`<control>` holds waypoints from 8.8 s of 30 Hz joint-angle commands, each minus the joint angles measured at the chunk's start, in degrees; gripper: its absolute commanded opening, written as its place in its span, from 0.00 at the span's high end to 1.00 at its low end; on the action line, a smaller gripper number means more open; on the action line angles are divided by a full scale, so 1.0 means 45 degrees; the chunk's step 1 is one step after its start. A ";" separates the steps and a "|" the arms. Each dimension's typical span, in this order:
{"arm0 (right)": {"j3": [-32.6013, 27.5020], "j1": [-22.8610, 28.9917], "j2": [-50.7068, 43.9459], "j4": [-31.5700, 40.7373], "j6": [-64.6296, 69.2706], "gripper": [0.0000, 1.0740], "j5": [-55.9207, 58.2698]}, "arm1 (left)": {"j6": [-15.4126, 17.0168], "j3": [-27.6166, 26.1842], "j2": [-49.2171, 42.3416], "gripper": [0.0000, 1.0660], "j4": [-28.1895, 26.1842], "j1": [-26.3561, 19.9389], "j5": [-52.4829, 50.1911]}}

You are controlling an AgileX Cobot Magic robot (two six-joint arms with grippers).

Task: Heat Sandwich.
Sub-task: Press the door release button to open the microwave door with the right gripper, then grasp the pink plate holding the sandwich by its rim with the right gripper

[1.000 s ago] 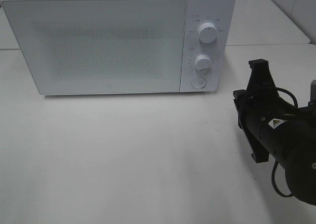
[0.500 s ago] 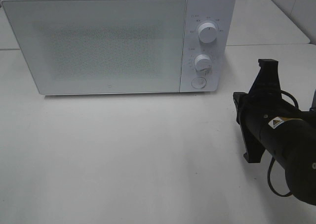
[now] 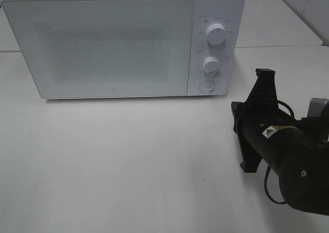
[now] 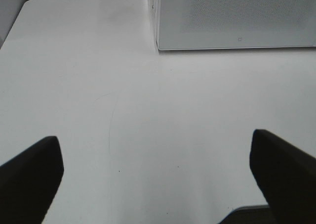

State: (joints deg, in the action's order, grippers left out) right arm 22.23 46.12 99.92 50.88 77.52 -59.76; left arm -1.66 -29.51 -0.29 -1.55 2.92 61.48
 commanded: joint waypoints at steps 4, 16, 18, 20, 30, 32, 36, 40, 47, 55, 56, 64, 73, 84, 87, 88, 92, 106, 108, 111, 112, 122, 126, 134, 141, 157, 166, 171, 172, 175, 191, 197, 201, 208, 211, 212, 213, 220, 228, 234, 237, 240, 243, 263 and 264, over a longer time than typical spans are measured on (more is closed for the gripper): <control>0.0853 -0.0573 0.0866 -0.1057 0.0255 1.00 0.0013 | 0.0102 0.0013 -0.0076 0.09 -0.0089 -0.0051 -0.0051; 0.3005 -0.1706 0.2406 -0.2190 0.0369 1.00 0.1070 | 0.0102 0.0013 -0.0076 0.09 -0.0089 -0.0051 -0.0051; 0.3158 -0.1821 0.2521 -0.2203 0.0369 1.00 0.1095 | 0.0102 0.0013 -0.0076 0.09 -0.0089 -0.0051 -0.0051; 0.3654 -0.2101 0.2865 -0.2457 0.0369 1.00 0.1286 | 0.0102 0.0013 -0.0076 0.09 -0.0089 -0.0051 -0.0051; 0.4787 -0.2827 0.3832 -0.2941 0.0382 1.00 0.1783 | 0.0102 0.0013 -0.0076 0.09 -0.0089 -0.0051 -0.0051; 0.5106 -0.2967 0.4113 -0.3043 0.0484 1.00 0.1872 | 0.0102 0.0013 -0.0076 0.09 -0.0089 -0.0051 -0.0051; 0.5526 -0.3056 0.4405 -0.3323 0.0688 1.00 0.2203 | 0.0102 0.0013 -0.0076 0.09 -0.0089 -0.0051 -0.0051; 0.5704 -0.3132 0.4558 -0.3412 0.0700 1.00 0.2177 | 0.0102 0.0013 -0.0076 0.09 -0.0089 -0.0051 -0.0051; 0.6073 -0.3132 0.5195 -0.3298 0.0764 1.00 0.2088 | 0.0102 0.0013 -0.0076 0.09 -0.0089 -0.0051 -0.0051; 0.6112 -0.3387 0.5246 -0.3056 0.0560 1.00 0.1795 | 0.0102 0.0013 -0.0076 0.09 -0.0089 -0.0051 -0.0051; 0.6112 -0.3450 0.5246 -0.3145 0.0560 1.00 0.1719 | 0.0102 0.0013 -0.0076 0.09 -0.0089 -0.0051 -0.0051; 0.6150 -0.3450 0.5246 -0.3221 0.0547 1.00 0.1273 | 0.0102 0.0013 -0.0076 0.09 -0.0089 -0.0051 -0.0051; 0.6264 -0.3450 0.5233 -0.3552 0.0637 1.00 0.1082 | 0.0102 0.0013 -0.0076 0.09 -0.0089 -0.0051 -0.0051; 0.6697 -0.3883 0.5233 -0.3845 0.0471 1.00 0.0891 | 0.0102 0.0013 -0.0076 0.09 -0.0089 -0.0051 -0.0051; 0.6914 -0.3896 0.5233 -0.3858 0.0255 1.00 0.0866 | 0.0102 0.0013 -0.0076 0.09 -0.0089 -0.0051 -0.0051; 0.6952 -0.3896 0.5233 -0.3845 0.0229 1.00 0.0866 | 0.0102 0.0013 -0.0076 0.09 -0.0089 -0.0051 -0.0051; 0.6965 -0.3896 0.5233 -0.3692 0.0229 1.00 0.0560 | 0.0102 0.0013 -0.0076 0.09 -0.0089 -0.0051 -0.0051; 0.8620 -0.3896 0.6239 -0.2801 -0.0866 1.00 -0.0547 | 0.0102 0.0013 -0.0076 0.09 -0.0089 -0.0051 -0.0051; 0.8734 -0.3896 0.6277 -0.2712 -0.1120 1.00 -0.0700 | 0.0102 0.0013 -0.0076 0.09 -0.0089 -0.0051 -0.0051; 0.8798 -0.3896 0.6277 -0.2712 -0.1401 1.00 -0.0866 | 0.0102 0.0013 -0.0076 0.09 -0.0089 -0.0051 -0.0051; 0.8824 -0.3896 0.6277 -0.2712 -0.1451 1.00 -0.0929 | 0.0102 0.0013 -0.0076 0.09 -0.0089 -0.0051 -0.0051; 0.8824 -0.3896 0.6277 -0.2483 -0.1464 1.00 -0.0968 | 0.0102 0.0013 -0.0076 0.09 -0.0089 -0.0051 -0.0051; 0.8824 -0.3896 0.6277 -0.2457 -0.1464 1.00 -0.0968 | 0.0102 0.0013 -0.0076 0.09 -0.0089 -0.0051 -0.0051; 0.8811 -0.3883 0.6277 -0.2381 -0.1464 1.00 -0.0955 | 0.0102 0.0013 -0.0076 0.09 -0.0089 -0.0051 -0.0051; 0.8683 -0.3883 0.6137 -0.2292 -0.1375 1.00 -0.0586 | 0.0102 0.0013 -0.0076 0.09 -0.0089 -0.0051 -0.0051; 0.7016 -0.3234 0.4864 -0.1719 -0.0446 1.00 0.1948 | 0.0102 0.0013 -0.0076 0.09 -0.0089 -0.0051 -0.0051; 0.5730 -0.3234 0.3705 -0.2839 -0.0344 1.00 0.3081 | 0.0102 0.0013 -0.0076 0.09 -0.0089 -0.0051 -0.0051; 0.4609 -0.3234 0.2801 -0.3234 -0.0344 1.00 0.3629 | 0.0102 0.0013 -0.0076 0.09 -0.0089 -0.0051 -0.0051; 0.4609 -0.3234 0.2801 -0.3234 -0.0344 1.00 0.3629 | 0.0102 0.0013 -0.0076 0.09 -0.0089 -0.0051 -0.0051; 0.3680 -0.3234 0.1821 -0.3947 -0.0357 1.00 0.4214 | 0.0102 0.0013 -0.0076 0.09 -0.0089 -0.0051 -0.0051; 0.2546 -0.3272 -0.1732 -0.4927 -0.6570 1.00 0.9651 | 0.0102 0.0013 -0.0076 0.09 -0.0089 -0.0051 -0.0051; 0.3081 -0.3285 -0.2521 -0.5055 -1.0428 1.00 1.2121 | 0.0102 0.0013 -0.0076 0.09 -0.0089 -0.0051 -0.0051; 0.3756 -0.3285 -0.2572 -0.5373 -1.1994 1.00 1.3815 | 0.0102 0.0013 -0.0076 0.09 -0.0089 -0.0051 -0.0051; 0.4940 -0.3285 -0.2572 -0.6595 -1.3853 1.00 1.6234 | 0.0102 0.0013 -0.0076 0.09 -0.0089 -0.0051 -0.0051; 0.5233 -0.3285 -0.2572 -0.6875 -1.4566 1.00 1.6909 | 0.0102 0.0013 -0.0076 0.09 -0.0089 -0.0051 -0.0051; 0.5386 -0.3285 -0.2572 -0.6965 -1.5062 1.00 1.7240 | 0.0102 0.0013 -0.0076 0.09 -0.0089 -0.0051 -0.0051; 0.5628 -0.3285 -0.2572 -0.7117 -1.6043 1.00 1.7927 | 0.0102 0.0013 -0.0076 0.09 -0.0089 -0.0051 -0.0051; 0.6303 -0.3285 -0.2572 -0.7143 -1.9391 1.00 2.0219 | 0.0102 0.0013 -0.0076 0.09 -0.0089 -0.0051 -0.0051; 0.6888 -0.3285 -0.2572 -0.7245 -2.5630 0.98 2.3364 | 0.0102 0.0013 -0.0076 0.09 -0.0089 -0.0051 -0.0051; 0.6952 -0.3285 -0.2572 -0.8225 -2.8482 0.97 2.4230 | 0.0102 0.0013 -0.0076 0.09 -0.0089 -0.0051 -0.0051; 0.6952 -0.3285 -0.2572 -0.8607 -2.9539 0.96 2.4408 | 0.0102 0.0013 -0.0076 0.09 -0.0089 -0.0051 -0.0051; 0.6952 -0.3285 -0.2572 -0.9320 -3.0965 0.95 2.4459 | 0.0102 0.0013 -0.0076 0.09 -0.0089 -0.0051 -0.0051; 0.6952 -0.3285 -0.2572 -0.9753 -3.1564 0.94 2.4484 | 0.0102 0.0013 -0.0076 0.09 -0.0089 -0.0051 -0.0051; 0.6952 -0.3259 -0.2572 -1.2134 -3.0545 0.04 2.3198 | 0.0102 0.0013 -0.0076 0.09 -0.0089 -0.0051 -0.0051; 0.6952 -0.3259 -0.2572 -1.2249 -3.0456 0.05 2.3198 | 0.0102 0.0013 -0.0076 0.09 -0.0089 -0.0051 -0.0051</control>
State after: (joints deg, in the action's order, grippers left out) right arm 53.23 31.63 88.69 -2.81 -61.13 44.75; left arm -1.66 -29.51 -0.29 -1.55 2.92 61.48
